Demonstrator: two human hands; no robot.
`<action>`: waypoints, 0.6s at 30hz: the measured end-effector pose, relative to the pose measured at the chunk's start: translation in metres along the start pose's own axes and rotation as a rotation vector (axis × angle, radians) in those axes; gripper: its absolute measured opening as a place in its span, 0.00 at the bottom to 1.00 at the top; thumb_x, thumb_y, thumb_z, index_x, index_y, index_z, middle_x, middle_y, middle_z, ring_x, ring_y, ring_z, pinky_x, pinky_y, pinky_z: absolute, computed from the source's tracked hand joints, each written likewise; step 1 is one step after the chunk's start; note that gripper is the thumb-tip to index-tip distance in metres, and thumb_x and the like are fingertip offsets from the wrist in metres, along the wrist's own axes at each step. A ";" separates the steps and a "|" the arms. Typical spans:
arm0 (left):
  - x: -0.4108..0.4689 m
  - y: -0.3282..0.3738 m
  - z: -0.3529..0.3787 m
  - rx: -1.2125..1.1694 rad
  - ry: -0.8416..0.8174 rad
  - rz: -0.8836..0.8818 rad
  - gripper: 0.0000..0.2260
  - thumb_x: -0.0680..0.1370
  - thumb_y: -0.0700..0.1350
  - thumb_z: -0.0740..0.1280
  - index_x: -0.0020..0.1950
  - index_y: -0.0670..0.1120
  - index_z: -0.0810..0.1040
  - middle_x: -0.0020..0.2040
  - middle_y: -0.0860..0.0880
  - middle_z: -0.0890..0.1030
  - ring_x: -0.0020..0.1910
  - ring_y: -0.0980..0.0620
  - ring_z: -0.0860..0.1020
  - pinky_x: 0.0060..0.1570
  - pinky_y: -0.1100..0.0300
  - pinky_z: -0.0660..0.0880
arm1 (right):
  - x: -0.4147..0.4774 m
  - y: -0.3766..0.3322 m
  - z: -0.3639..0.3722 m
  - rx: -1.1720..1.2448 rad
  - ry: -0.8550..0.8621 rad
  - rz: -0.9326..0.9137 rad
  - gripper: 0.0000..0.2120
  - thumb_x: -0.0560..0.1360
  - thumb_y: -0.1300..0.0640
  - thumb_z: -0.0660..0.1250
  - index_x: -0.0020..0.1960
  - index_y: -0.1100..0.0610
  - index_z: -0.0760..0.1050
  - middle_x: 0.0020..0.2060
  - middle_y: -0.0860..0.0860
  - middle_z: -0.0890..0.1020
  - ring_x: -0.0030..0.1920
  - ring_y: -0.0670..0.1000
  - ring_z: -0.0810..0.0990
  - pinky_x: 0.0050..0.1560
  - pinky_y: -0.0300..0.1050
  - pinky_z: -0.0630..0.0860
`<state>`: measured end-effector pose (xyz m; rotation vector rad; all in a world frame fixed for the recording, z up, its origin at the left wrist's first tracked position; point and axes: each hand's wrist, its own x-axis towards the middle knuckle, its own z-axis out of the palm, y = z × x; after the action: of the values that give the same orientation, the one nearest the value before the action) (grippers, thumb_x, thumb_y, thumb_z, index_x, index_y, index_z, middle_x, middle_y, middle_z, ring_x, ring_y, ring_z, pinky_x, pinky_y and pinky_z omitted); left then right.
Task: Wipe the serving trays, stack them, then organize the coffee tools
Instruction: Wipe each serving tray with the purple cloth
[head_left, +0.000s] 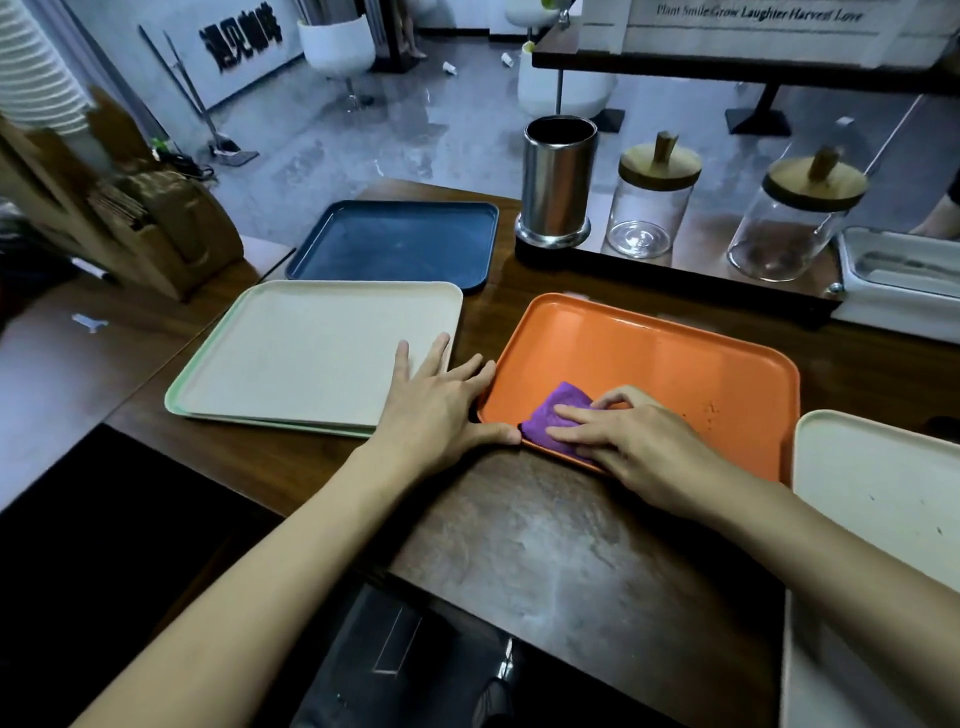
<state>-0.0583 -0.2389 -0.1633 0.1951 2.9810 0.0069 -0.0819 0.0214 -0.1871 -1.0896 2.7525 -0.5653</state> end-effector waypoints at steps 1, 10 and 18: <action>0.000 0.000 0.001 -0.002 0.003 0.004 0.51 0.67 0.81 0.49 0.83 0.54 0.54 0.83 0.54 0.57 0.83 0.43 0.42 0.75 0.31 0.37 | -0.004 0.001 -0.001 0.000 -0.009 0.011 0.17 0.82 0.49 0.61 0.68 0.33 0.73 0.67 0.29 0.69 0.60 0.39 0.62 0.56 0.23 0.59; 0.004 -0.005 0.004 -0.074 0.027 0.028 0.51 0.66 0.81 0.52 0.83 0.55 0.57 0.82 0.55 0.59 0.83 0.44 0.40 0.75 0.31 0.35 | 0.057 -0.028 0.007 -0.031 -0.029 -0.001 0.18 0.83 0.53 0.58 0.70 0.38 0.74 0.72 0.37 0.72 0.63 0.51 0.67 0.67 0.45 0.68; 0.005 -0.008 0.007 -0.100 0.012 -0.005 0.53 0.63 0.83 0.47 0.83 0.58 0.56 0.83 0.54 0.57 0.83 0.46 0.40 0.76 0.33 0.35 | 0.030 -0.016 0.011 0.072 0.054 0.032 0.18 0.82 0.52 0.63 0.69 0.37 0.74 0.70 0.35 0.72 0.65 0.48 0.67 0.66 0.38 0.65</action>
<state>-0.0633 -0.2458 -0.1715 0.1764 2.9841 0.1575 -0.0909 -0.0129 -0.1910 -1.0273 2.7664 -0.6940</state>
